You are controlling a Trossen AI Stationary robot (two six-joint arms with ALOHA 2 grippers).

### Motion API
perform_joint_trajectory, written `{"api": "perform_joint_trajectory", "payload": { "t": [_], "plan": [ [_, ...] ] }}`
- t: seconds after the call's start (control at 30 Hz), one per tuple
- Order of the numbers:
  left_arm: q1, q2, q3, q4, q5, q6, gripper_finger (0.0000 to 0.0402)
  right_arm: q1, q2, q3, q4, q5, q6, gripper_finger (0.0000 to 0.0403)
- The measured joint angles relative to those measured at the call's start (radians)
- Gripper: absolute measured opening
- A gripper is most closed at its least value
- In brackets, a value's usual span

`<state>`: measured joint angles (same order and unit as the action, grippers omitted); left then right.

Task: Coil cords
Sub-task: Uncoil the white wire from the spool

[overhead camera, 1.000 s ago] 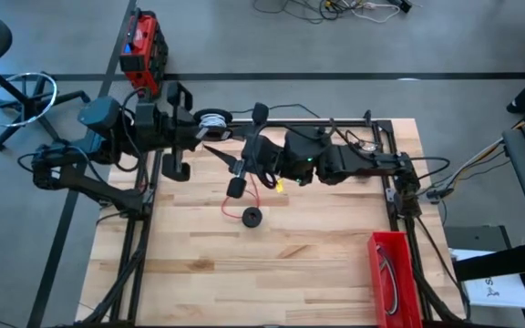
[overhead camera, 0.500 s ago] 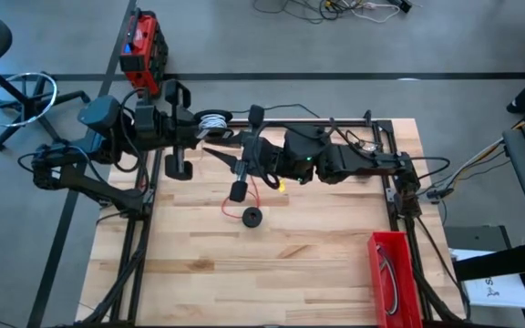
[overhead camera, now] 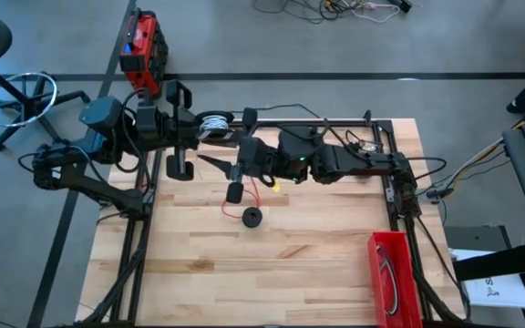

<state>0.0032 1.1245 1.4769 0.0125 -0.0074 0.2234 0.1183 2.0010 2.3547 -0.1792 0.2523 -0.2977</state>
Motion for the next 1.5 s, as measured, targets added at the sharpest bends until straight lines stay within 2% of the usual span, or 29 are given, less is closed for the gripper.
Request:
{"api": "perform_joint_trajectory", "payload": {
  "t": [0.23, 0.53, 0.73, 0.9, 1.5],
  "plan": [
    [0.0, 0.002, 0.0, 0.0, 0.0, 0.0, 0.0, 0.002, 0.011, 0.0, 0.0, 0.0, -0.025, 0.0134],
    [0.0, 0.002, 0.0, 0.001, 0.0, 0.0, 0.0, 0.001, 0.011, 0.0, 0.043, 0.001, 0.008, 0.0088],
    [0.0, -0.001, 0.0, 0.005, 0.0, 0.0, 0.0, -0.001, 0.011, 0.0, 0.067, 0.009, -0.121, 0.0062],
    [0.0, -0.01, 0.0, 0.003, 0.0, 0.0, 0.0, -0.001, 0.011, 0.0, 0.087, 0.009, -0.086, 0.0047],
    [0.0, -0.047, 0.0, -0.008, 0.0, 0.0, 0.0, 0.001, 0.01, 0.001, 0.083, 0.009, -0.077, 0.0032]
  ]
}}
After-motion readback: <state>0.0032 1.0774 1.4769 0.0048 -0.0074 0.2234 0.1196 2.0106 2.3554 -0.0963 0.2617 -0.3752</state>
